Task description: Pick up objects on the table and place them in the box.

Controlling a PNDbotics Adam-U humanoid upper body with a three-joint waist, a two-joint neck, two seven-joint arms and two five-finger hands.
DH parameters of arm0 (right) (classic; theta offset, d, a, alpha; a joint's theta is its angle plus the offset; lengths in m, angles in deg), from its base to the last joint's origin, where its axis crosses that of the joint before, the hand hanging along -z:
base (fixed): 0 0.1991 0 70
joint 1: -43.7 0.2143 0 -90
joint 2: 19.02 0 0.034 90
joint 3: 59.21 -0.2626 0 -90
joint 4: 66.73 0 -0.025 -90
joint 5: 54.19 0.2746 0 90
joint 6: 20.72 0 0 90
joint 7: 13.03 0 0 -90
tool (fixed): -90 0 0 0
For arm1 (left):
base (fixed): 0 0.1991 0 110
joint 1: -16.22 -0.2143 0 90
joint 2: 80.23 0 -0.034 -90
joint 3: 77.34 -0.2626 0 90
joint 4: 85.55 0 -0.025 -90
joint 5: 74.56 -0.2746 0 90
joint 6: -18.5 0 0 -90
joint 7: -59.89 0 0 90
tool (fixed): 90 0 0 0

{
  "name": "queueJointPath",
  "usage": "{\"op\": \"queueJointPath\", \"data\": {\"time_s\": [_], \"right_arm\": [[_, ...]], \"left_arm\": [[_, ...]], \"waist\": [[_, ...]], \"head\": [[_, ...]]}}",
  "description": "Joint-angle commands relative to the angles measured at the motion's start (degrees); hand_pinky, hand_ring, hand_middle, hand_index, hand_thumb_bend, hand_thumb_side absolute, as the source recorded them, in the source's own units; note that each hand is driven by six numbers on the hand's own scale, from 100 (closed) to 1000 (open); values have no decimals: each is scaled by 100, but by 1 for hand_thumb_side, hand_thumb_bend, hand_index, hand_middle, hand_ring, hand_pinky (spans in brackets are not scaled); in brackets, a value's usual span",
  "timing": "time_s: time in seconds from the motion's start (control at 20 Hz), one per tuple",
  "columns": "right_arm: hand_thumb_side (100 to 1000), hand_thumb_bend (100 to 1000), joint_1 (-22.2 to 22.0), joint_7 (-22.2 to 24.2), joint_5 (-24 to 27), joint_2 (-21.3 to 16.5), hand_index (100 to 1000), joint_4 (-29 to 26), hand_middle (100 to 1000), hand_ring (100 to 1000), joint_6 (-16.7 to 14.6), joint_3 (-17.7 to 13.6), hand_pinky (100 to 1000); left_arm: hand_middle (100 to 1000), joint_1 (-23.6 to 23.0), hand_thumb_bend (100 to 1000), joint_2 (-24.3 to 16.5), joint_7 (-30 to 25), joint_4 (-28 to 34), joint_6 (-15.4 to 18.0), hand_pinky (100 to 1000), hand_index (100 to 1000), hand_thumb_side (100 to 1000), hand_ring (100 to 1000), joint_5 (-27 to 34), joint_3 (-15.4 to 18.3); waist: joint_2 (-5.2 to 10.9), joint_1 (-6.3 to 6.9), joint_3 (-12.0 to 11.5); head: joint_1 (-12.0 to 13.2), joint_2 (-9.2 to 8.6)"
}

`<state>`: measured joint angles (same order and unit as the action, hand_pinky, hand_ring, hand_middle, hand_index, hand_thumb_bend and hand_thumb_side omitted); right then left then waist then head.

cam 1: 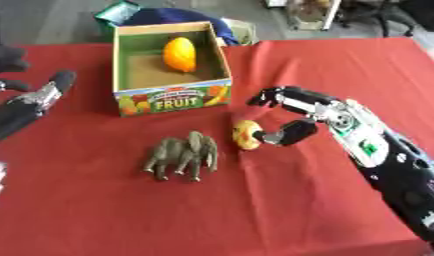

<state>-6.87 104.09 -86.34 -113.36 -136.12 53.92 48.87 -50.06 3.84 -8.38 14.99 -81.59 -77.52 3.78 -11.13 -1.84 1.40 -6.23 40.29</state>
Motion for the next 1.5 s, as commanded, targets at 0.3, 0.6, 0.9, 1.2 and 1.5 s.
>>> {"op": "queueJointPath", "data": {"time_s": [0.3, 0.6, 0.9, 1.2, 1.5], "right_arm": [[221, 236, 13, -269, -261, 40, 715, 105, 599, 775, -5, -28, 769], [120, 108, 6, -1481, -624, 115, 366, 201, 307, 621, 173, -29, 674], [100, 100, 40, -2153, -372, -16, 225, -62, 178, 513, 411, -77, 608], [100, 100, 483, -2020, 349, -298, 223, -802, 175, 507, 823, -195, 605], [100, 100, 1298, -2005, 176, -84, 226, -251, 177, 504, 1058, -328, 597]], "left_arm": [[521, 45, 774, -41, -21, 50, 17, 541, 667, 350, 680, -14, 20], [521, 44, 772, -36, -24, 42, 13, 541, 667, 350, 680, -13, 15], [521, 33, 772, -46, -30, 29, 18, 542, 667, 350, 680, -13, 12], [521, 26, 772, -37, -45, 50, 24, 542, 666, 352, 680, -15, 3], [519, 125, 769, 96, -119, 122, 48, 541, 664, 352, 679, -1, -47]], "waist": [[99, 25, -2], [103, 31, -12], [107, 5, -23], [124, -7, -46], [67, 48, -236]], "head": [[-22, 41], [-24, 46], [-13, 43], [14, 29], [-17, -79]]}}
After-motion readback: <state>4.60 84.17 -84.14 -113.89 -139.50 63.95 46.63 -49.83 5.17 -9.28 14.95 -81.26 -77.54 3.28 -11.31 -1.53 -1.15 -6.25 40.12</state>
